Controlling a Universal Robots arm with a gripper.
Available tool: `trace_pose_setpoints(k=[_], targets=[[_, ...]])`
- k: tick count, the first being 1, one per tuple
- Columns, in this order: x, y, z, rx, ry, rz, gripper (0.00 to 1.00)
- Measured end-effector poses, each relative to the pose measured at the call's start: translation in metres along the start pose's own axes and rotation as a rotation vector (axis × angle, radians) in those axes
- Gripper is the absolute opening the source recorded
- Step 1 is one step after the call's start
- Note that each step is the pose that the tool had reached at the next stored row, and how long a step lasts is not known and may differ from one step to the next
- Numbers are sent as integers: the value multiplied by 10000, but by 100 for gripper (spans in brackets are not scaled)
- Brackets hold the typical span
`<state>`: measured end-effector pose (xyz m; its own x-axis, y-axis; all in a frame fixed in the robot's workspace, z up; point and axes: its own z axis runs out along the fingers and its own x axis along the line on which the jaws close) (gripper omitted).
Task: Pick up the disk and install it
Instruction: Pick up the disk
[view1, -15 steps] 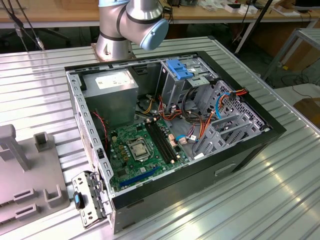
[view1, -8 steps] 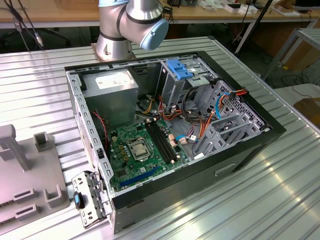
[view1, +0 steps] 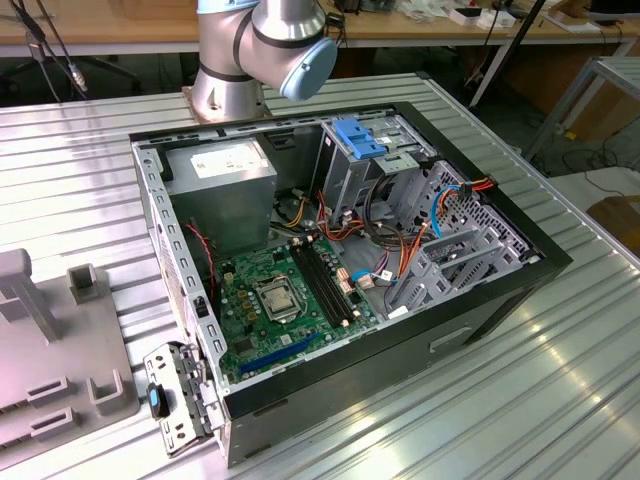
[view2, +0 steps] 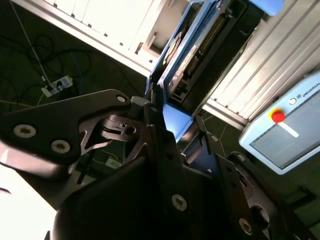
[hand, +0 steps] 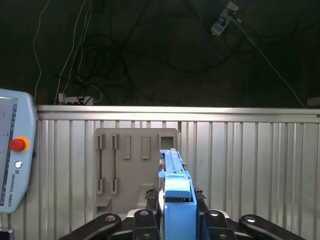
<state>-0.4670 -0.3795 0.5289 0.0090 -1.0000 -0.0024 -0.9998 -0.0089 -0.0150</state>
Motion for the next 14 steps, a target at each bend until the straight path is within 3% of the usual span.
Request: trace_pose_setpoints(k=[6, 14], targets=[[0, -5, 0, 1, -17, 0, 37], [1, -102, 2, 0, -44, 0, 37]])
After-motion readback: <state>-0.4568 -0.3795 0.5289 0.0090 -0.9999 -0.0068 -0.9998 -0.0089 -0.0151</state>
